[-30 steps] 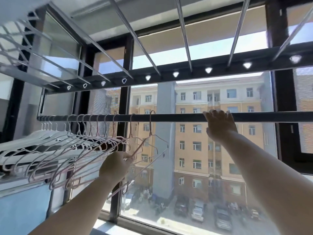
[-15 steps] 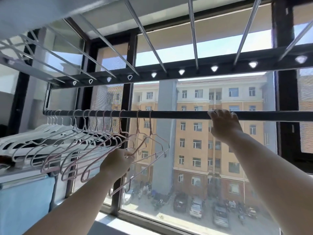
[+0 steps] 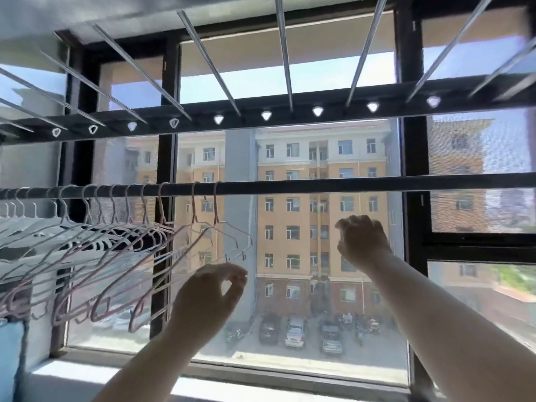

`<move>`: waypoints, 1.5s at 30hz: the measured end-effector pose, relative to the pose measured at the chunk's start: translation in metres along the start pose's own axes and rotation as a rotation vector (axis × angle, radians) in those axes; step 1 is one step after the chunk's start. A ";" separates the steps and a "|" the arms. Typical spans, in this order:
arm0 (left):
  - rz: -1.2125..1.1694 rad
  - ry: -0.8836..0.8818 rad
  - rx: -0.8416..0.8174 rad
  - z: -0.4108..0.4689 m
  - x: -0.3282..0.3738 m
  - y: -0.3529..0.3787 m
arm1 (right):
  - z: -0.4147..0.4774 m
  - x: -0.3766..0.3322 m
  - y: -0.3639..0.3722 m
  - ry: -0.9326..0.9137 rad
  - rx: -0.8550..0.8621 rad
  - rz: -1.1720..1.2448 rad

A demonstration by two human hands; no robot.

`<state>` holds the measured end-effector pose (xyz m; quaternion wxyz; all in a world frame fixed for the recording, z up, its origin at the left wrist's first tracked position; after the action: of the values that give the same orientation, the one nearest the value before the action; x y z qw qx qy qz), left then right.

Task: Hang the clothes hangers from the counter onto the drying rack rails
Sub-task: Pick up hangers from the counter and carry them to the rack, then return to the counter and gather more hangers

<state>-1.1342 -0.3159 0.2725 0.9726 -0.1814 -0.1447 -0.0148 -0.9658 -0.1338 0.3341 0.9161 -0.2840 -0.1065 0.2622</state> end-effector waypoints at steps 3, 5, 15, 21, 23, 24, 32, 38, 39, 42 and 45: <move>-0.104 -0.089 -0.139 -0.022 0.012 0.024 | -0.030 0.023 0.005 -0.009 -0.095 -0.065; -0.154 -0.153 -0.206 -0.036 0.024 0.043 | -0.051 0.046 0.007 0.028 -0.168 -0.083; -0.369 -0.091 -0.499 -0.100 0.220 0.156 | -0.198 0.250 -0.060 0.316 -0.357 -0.179; -0.617 -0.067 -0.744 -0.166 0.407 0.211 | -0.326 0.400 -0.157 0.621 -0.459 -0.264; -0.624 -0.019 -0.801 -0.192 0.465 0.222 | -0.366 0.442 -0.190 0.716 -0.458 -0.314; -0.631 0.005 -0.839 -0.207 0.494 0.227 | -0.383 0.460 -0.206 0.759 -0.455 -0.334; -0.788 0.054 -1.109 -0.296 0.655 0.257 | -0.493 0.562 -0.285 0.997 -0.396 -0.425; -0.812 0.102 -1.144 -0.328 0.730 0.320 | -0.540 0.636 -0.285 1.094 -0.306 -0.458; -0.812 0.100 -1.151 -0.332 0.743 0.335 | -0.545 0.650 -0.282 1.107 -0.298 -0.465; -0.815 0.116 -1.172 -0.346 0.788 0.380 | -0.559 0.695 -0.273 1.139 -0.249 -0.477; -0.770 0.199 -1.178 -0.363 0.833 0.415 | -0.578 0.734 -0.269 1.166 -0.186 -0.496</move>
<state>-0.2026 -0.0380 0.0423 0.6470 -0.6109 -0.0772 -0.4497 -0.0375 -0.1939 0.0512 0.8286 -0.4251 0.3244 -0.1654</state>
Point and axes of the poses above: each hand's wrist, its own z-axis towards the middle knuckle, its own y-axis out of the palm, x = y × z, the point moved 3 cm from there along z, towards the middle knuckle, and after that the axes turned 11 degrees about x, right-handed, at the moved point
